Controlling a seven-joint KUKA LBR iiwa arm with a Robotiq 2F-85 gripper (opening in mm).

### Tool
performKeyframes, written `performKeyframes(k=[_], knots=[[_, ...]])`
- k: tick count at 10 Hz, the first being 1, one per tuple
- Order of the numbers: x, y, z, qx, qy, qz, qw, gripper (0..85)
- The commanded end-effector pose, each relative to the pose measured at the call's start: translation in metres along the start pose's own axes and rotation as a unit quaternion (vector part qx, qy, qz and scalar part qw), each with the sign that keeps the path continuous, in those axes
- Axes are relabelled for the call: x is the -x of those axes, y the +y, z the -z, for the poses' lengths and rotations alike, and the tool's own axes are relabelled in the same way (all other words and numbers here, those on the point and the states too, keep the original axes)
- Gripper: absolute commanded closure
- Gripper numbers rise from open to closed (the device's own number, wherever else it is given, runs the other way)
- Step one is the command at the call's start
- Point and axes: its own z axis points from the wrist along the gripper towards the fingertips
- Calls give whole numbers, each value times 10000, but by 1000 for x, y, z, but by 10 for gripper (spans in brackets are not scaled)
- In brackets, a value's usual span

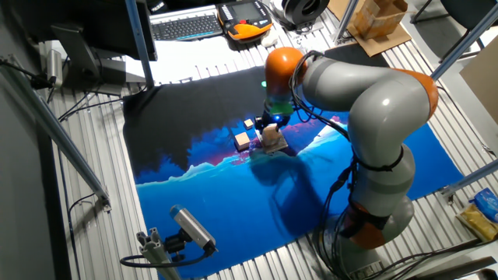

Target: Place the block on the scale

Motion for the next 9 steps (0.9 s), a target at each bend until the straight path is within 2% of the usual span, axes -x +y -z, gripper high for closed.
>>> performKeyframes(k=[1, 2, 3, 4, 5, 7, 9], knots=[[-2, 1, 2, 22, 6, 56, 10000, 850], [-6, 3, 5, 130, 10, 201, 9997, 850], [-11, 7, 10, -135, -54, 430, 9990, 850], [-15, 10, 12, -175, -102, 468, 9987, 850], [-18, 14, 14, -70, -119, 423, 9990, 850], [-25, 21, 17, -47, -48, 553, 9985, 850], [-31, 31, 21, -160, -44, 689, 9975, 850]])
